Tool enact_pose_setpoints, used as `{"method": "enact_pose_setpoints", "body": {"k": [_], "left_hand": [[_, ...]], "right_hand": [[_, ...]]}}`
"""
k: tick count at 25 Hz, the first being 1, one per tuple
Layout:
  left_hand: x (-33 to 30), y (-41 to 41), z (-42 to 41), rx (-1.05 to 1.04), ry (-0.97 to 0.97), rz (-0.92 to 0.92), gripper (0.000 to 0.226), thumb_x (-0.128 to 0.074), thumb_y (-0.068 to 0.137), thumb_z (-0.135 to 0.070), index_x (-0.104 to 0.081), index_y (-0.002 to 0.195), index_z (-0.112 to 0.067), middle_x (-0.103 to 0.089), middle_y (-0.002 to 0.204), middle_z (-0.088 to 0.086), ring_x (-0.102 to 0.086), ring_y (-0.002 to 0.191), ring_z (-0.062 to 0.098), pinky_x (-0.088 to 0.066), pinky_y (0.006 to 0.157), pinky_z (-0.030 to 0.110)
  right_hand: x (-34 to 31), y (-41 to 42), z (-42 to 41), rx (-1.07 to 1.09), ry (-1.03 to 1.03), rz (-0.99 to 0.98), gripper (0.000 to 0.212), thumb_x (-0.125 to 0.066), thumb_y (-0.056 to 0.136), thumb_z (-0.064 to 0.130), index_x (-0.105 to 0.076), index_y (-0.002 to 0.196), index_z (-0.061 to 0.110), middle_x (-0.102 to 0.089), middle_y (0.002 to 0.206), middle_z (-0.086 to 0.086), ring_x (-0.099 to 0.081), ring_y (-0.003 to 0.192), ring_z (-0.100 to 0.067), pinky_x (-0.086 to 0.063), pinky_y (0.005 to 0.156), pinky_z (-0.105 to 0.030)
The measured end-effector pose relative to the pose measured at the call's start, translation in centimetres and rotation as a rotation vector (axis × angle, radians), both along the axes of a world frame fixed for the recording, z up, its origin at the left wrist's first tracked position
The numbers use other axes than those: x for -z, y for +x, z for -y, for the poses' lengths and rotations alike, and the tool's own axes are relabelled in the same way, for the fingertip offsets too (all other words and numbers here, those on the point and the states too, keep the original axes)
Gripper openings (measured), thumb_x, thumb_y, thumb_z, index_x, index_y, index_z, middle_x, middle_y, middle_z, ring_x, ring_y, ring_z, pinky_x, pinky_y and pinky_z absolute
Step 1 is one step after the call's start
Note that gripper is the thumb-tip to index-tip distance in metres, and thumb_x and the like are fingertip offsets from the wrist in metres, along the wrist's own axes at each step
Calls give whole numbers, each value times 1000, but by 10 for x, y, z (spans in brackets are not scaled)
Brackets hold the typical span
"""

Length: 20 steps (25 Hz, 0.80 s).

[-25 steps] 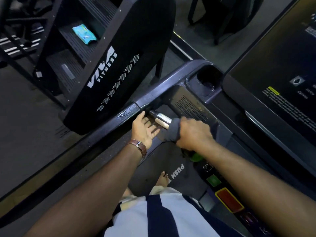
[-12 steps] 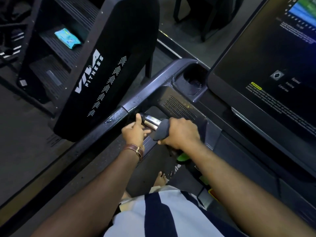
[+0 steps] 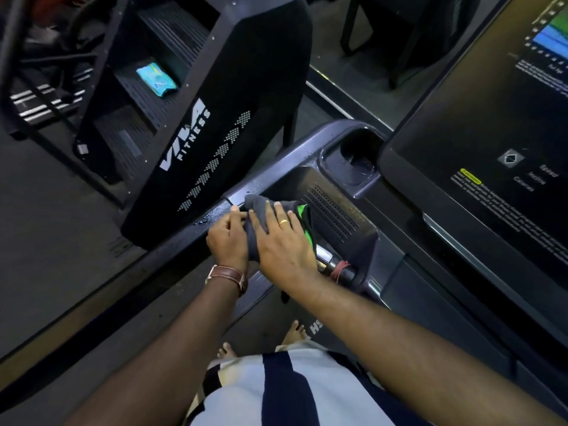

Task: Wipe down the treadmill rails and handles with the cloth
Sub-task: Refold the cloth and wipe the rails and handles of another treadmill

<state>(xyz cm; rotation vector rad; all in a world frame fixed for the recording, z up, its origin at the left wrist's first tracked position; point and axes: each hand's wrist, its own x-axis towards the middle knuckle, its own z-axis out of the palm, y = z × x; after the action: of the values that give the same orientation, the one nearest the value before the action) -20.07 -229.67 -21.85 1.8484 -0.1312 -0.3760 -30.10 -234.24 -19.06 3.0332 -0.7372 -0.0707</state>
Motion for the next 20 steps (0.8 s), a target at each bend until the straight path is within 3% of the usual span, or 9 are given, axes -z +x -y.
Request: {"method": "enact_pose_setpoints", "body": {"k": [5, 6, 10, 12, 14, 17, 18, 20], "left_hand": [[-20, 3, -39, 22, 33, 237, 24, -55, 93, -27, -73, 83, -14, -70, 76, -4, -62, 72, 9, -49, 71, 26], [-21, 5, -49, 11, 60, 308, 23, -56, 93, -26, -73, 86, -13, -71, 78, -3, -62, 73, 8, -47, 71, 24], [-16, 14, -91, -11, 166, 565, 13, -61, 90, -16, -72, 91, -11, -72, 84, 0, -63, 76, 10, -44, 72, 12], [-10, 18, -106, 33, 244, 662, 9, -63, 88, -13, -71, 88, -9, -67, 84, 5, -61, 76, 17, -48, 71, 26], [-2, 26, -122, 12, 372, 732, 11, -66, 84, -12, -71, 92, -7, -59, 89, 9, -55, 82, 22, -47, 73, 36], [7, 41, -147, 46, 587, 799, 29, -71, 81, -28, -71, 107, -17, -56, 105, 6, -52, 94, 23, -41, 80, 34], [9, 44, -154, 90, 614, 818, 32, -70, 81, -33, -70, 111, -21, -57, 108, 4, -52, 97, 22, -39, 80, 34], [10, 50, -161, 153, 620, 845, 36, -69, 82, -40, -70, 116, -25, -58, 112, 3, -53, 101, 22, -40, 80, 35]], "right_hand": [[2, 29, -7, 215, 279, 282, 97, -67, 77, 42, -19, 156, 13, -18, 162, -21, -9, 152, -33, -9, 123, -49], [3, 38, -8, 189, 300, 328, 97, -67, 74, 44, -23, 156, 14, -19, 162, -20, -8, 152, -32, -8, 123, -49], [16, 68, 8, -248, 234, 277, 88, -76, 66, 44, -45, 145, 19, -28, 159, -16, -16, 151, -31, -10, 123, -46], [13, 83, 9, -130, 167, 308, 66, -62, 79, 59, -55, 133, 22, -43, 150, -14, -28, 146, -31, -13, 121, -45], [15, 91, -1, -36, 135, 366, 61, -46, 87, 67, -60, 126, 22, -51, 143, -11, -34, 142, -29, -16, 120, -44], [27, 79, 10, -372, 51, 354, 61, -51, 87, 60, -58, 132, 20, -52, 142, -11, -38, 140, -31, -19, 120, -47], [19, 83, 17, -388, 26, 316, 60, -48, 88, 62, -60, 129, 19, -57, 136, -11, -44, 136, -31, -23, 118, -47], [-8, 110, 15, -214, 11, 188, 66, -36, 89, 71, -69, 110, 17, -68, 114, -11, -58, 114, -31, -37, 106, -46]]}}
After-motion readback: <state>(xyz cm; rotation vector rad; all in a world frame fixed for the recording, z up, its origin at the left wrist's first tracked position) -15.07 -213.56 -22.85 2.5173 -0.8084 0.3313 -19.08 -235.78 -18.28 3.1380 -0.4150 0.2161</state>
